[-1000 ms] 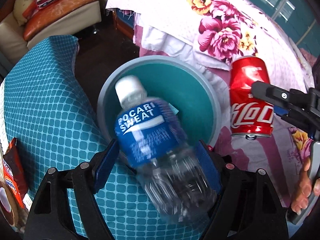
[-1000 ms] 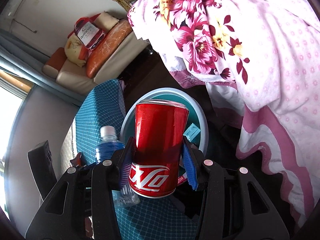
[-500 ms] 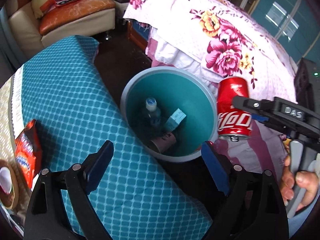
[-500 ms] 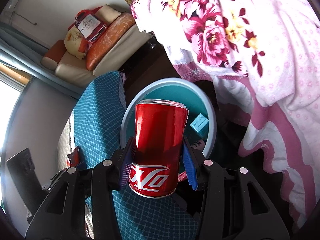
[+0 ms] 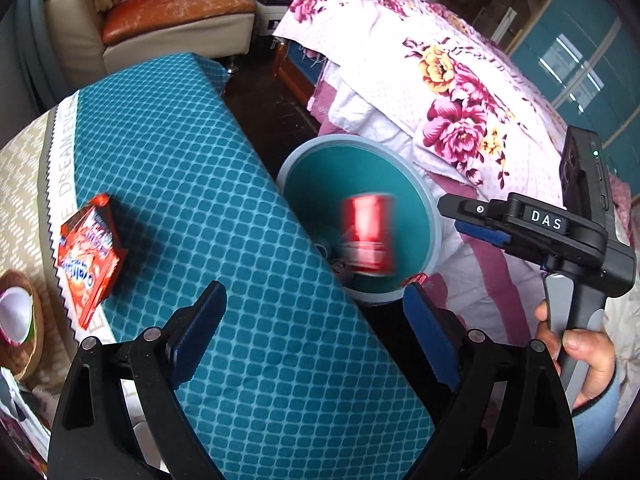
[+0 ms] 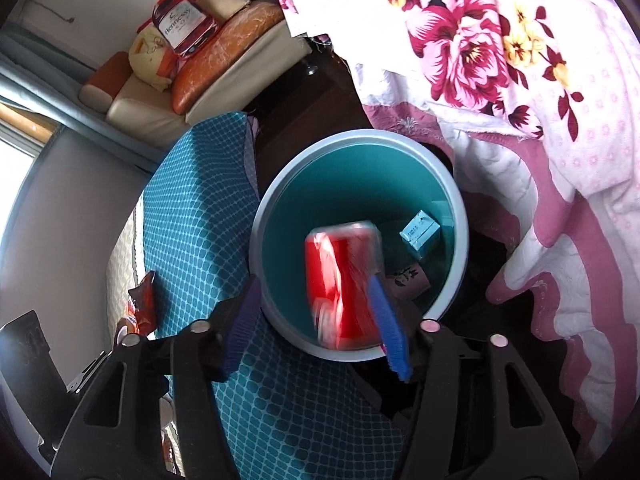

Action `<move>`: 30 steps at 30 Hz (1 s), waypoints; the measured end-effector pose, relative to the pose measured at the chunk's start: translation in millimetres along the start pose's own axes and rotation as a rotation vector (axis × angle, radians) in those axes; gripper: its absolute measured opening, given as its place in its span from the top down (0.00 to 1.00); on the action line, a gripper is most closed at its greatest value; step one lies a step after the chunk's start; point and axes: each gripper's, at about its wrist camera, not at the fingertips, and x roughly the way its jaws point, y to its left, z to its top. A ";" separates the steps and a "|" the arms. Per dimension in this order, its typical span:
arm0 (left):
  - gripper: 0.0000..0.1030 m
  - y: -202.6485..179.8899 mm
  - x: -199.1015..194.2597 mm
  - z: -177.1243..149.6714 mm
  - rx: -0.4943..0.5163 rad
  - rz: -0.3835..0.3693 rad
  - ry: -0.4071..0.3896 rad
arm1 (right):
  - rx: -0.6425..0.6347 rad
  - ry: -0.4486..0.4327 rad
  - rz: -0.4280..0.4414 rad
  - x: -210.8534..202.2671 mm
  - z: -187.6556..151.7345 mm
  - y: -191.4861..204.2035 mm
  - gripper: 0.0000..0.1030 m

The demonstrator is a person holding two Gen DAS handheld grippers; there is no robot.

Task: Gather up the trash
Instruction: 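Release the bottle into the bin with the left gripper while the right drops the can in, then grasp the pink-white snack wrapper with the left gripper while the right returns to the table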

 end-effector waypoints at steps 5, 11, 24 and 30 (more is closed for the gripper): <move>0.12 6.3 -13.0 -6.7 -0.014 -0.002 -0.015 | -0.027 -0.006 -0.013 -5.3 -6.2 13.3 0.31; 0.12 16.4 -35.8 -22.2 -0.027 0.010 -0.040 | -0.088 0.011 -0.033 -11.9 -20.1 38.8 0.25; 0.12 73.1 -99.4 -81.1 -0.099 0.049 -0.093 | -0.314 0.091 -0.057 -12.2 -69.4 116.5 0.25; 0.12 120.7 -132.3 -113.6 -0.154 0.092 -0.124 | -0.446 0.147 -0.053 -2.1 -94.2 168.1 0.25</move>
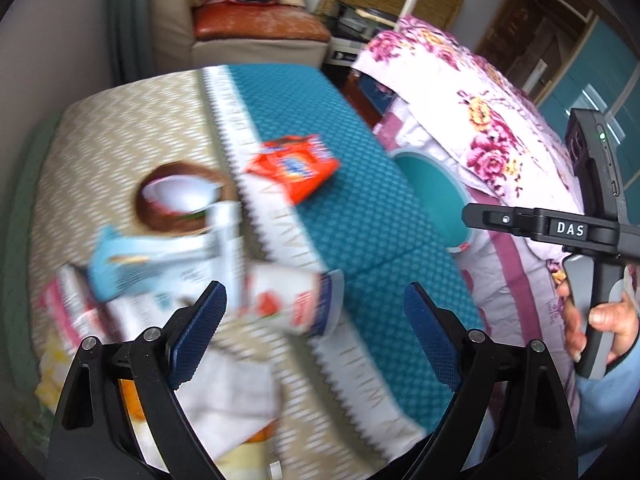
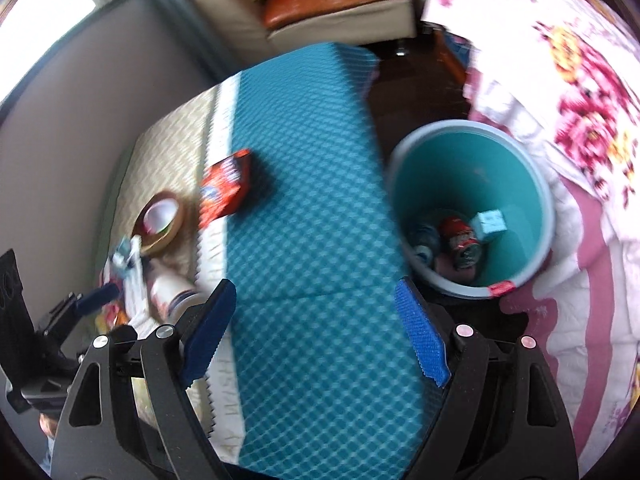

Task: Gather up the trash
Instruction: 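Grasp the pink-white snack wrapper with the left gripper while the right returns to the table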

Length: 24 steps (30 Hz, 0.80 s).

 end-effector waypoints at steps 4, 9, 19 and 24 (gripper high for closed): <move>0.12 38.7 -14.2 -12.3 -0.057 0.036 -0.009 | -0.104 0.052 0.013 14.4 1.5 45.6 0.25; 0.12 86.8 -27.6 -24.0 -0.147 0.062 -0.023 | -0.239 0.115 0.008 37.1 2.0 94.4 0.25; 0.12 153.9 -24.6 -35.2 -0.284 0.112 -0.027 | -0.452 0.245 -0.065 101.6 -8.3 165.0 0.25; 0.12 166.6 -11.8 -33.1 -0.328 0.116 -0.015 | -0.470 0.256 -0.072 113.8 -11.9 173.4 0.25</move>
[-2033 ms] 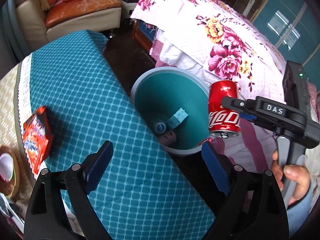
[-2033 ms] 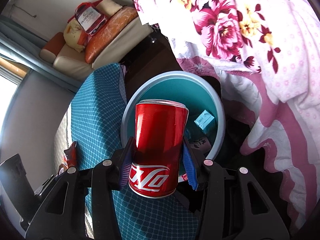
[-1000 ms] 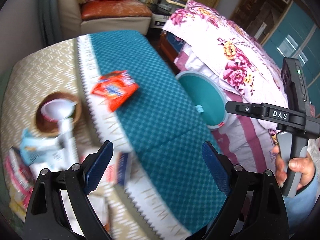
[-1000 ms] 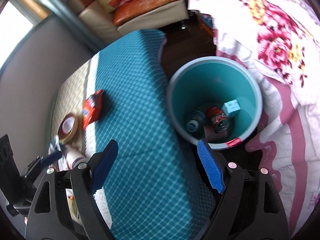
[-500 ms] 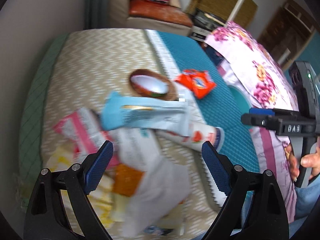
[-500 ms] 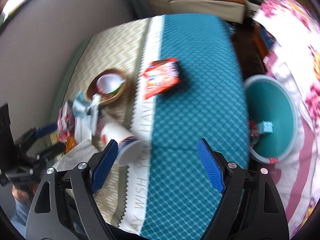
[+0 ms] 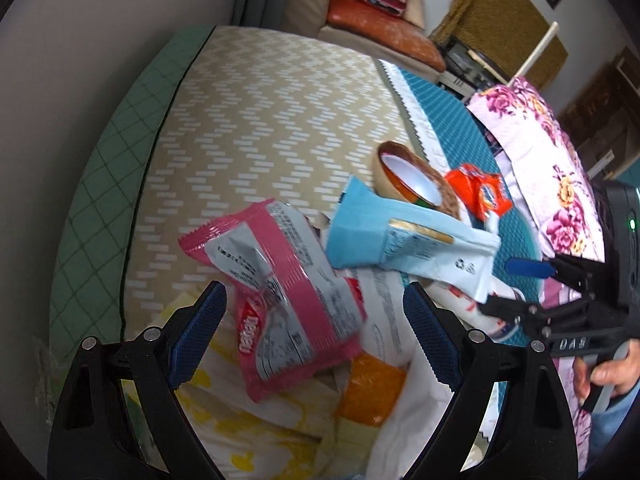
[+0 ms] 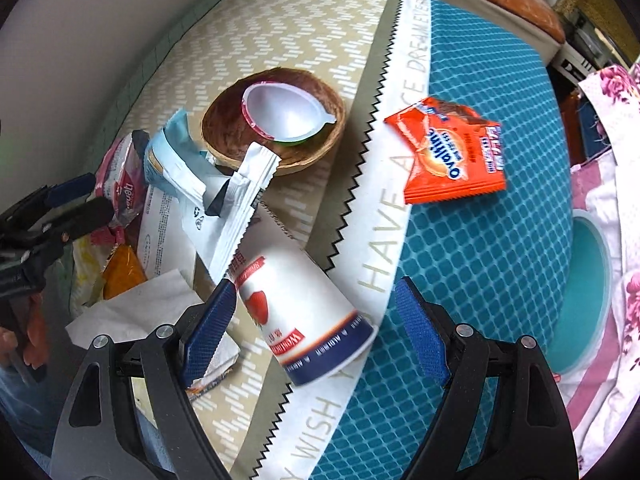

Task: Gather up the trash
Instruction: 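Grasp the pink-white snack wrapper with the left gripper while the right returns to the table, then grasp the white yogurt cup with the right gripper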

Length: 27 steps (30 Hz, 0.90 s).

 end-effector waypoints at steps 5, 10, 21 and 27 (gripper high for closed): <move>0.25 10.4 13.3 4.9 -0.010 -0.003 0.009 | -0.018 0.000 0.003 6.1 1.2 6.0 0.25; 0.63 10.7 21.7 0.7 0.009 -0.024 0.035 | -0.055 0.015 0.009 10.5 3.4 14.2 0.25; 0.67 15.8 4.8 5.4 -0.013 -0.001 -0.011 | -0.094 0.028 0.025 31.9 -1.1 39.2 0.49; 0.67 19.4 -18.7 8.1 -0.037 0.002 -0.062 | 0.006 0.000 0.035 23.3 -21.3 12.9 0.50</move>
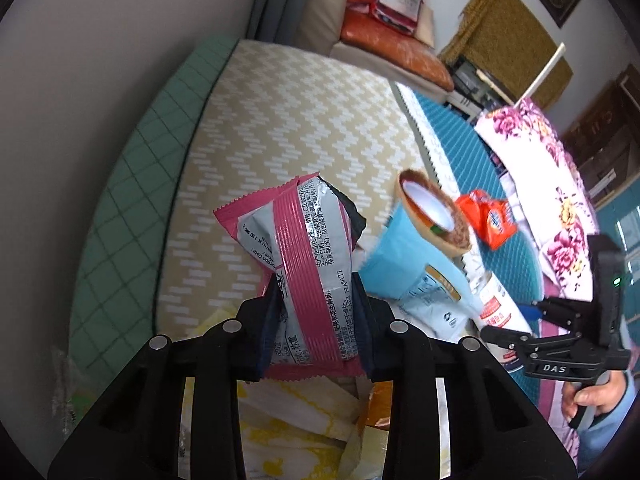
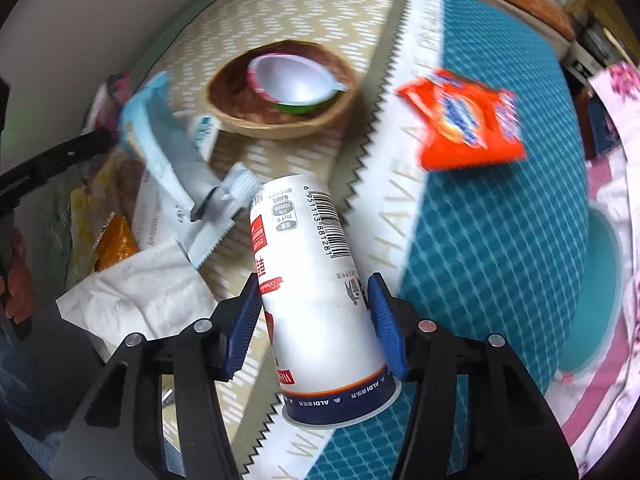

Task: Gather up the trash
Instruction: 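Grasp the white yogurt cup with the right gripper, then carry the wrapper with the left gripper while the right carries the white cup to the bin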

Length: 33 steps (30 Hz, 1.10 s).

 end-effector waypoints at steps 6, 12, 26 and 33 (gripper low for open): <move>0.67 -12.9 -28.7 8.5 0.023 -0.011 -0.064 | 0.099 -0.042 0.028 -14.2 -16.8 -25.6 0.50; 0.67 -48.3 -45.8 12.2 0.099 -0.060 -0.088 | 0.177 -0.099 0.070 -33.3 -25.3 -56.4 0.50; 0.67 -194.6 10.7 -11.0 0.352 -0.168 0.033 | 0.374 -0.259 0.114 -81.7 -56.5 -139.8 0.50; 0.67 -256.4 42.3 -23.2 0.463 -0.173 0.092 | 0.492 -0.346 0.104 -101.5 -73.8 -195.4 0.50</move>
